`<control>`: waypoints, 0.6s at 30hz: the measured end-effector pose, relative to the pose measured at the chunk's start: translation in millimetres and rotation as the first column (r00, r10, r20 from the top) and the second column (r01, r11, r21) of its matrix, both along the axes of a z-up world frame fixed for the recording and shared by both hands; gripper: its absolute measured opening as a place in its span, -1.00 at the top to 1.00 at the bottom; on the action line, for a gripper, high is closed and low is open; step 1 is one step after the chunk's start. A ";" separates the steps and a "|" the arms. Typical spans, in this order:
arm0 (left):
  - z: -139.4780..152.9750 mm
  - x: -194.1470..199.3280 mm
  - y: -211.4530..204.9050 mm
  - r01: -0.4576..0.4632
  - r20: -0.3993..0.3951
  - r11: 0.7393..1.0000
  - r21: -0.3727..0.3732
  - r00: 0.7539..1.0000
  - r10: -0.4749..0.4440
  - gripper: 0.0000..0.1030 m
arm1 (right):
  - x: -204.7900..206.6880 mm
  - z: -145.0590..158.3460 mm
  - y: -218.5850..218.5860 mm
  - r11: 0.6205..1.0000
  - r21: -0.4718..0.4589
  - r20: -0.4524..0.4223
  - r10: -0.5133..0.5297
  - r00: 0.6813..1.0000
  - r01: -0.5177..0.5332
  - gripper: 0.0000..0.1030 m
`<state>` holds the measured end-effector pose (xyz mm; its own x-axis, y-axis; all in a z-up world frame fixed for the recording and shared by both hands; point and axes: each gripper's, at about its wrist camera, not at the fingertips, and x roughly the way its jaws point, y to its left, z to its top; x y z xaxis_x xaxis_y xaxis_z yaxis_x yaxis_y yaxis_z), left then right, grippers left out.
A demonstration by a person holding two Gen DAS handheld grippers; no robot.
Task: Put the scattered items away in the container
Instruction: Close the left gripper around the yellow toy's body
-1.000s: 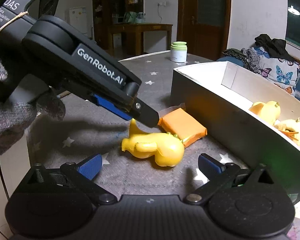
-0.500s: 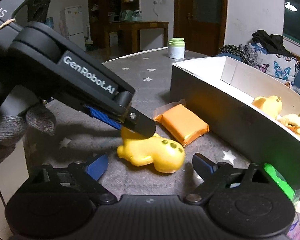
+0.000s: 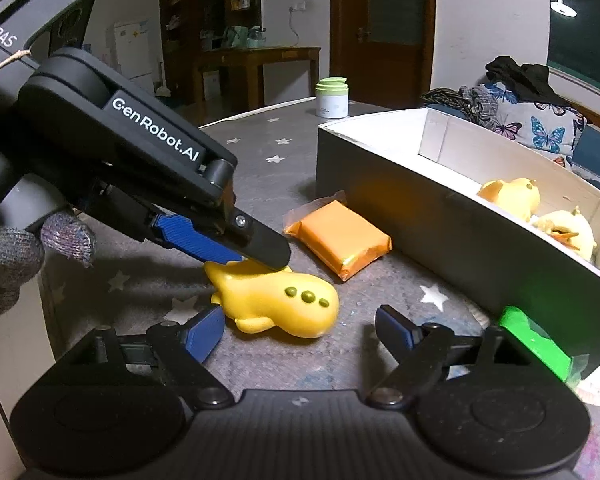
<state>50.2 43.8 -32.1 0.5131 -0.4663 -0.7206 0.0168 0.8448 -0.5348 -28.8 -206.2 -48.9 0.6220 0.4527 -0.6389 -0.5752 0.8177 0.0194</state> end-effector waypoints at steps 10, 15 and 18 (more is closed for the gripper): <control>-4.0 2.3 5.3 -0.038 -0.022 0.999 -0.027 0.999 0.037 0.18 | -5.2 -1.2 12.5 1.000 0.007 0.002 0.021 1.000 -0.021 -0.57; -7.0 3.4 6.2 -0.042 -0.043 0.997 -0.061 0.998 0.040 0.18 | -4.6 -3.5 16.8 1.000 -0.010 0.007 0.005 1.000 -0.005 -0.54; -7.2 2.9 5.8 -0.041 -0.053 0.997 -0.069 0.998 0.037 0.18 | -3.4 -3.6 15.5 1.000 -0.014 0.013 -0.009 1.000 0.009 -0.54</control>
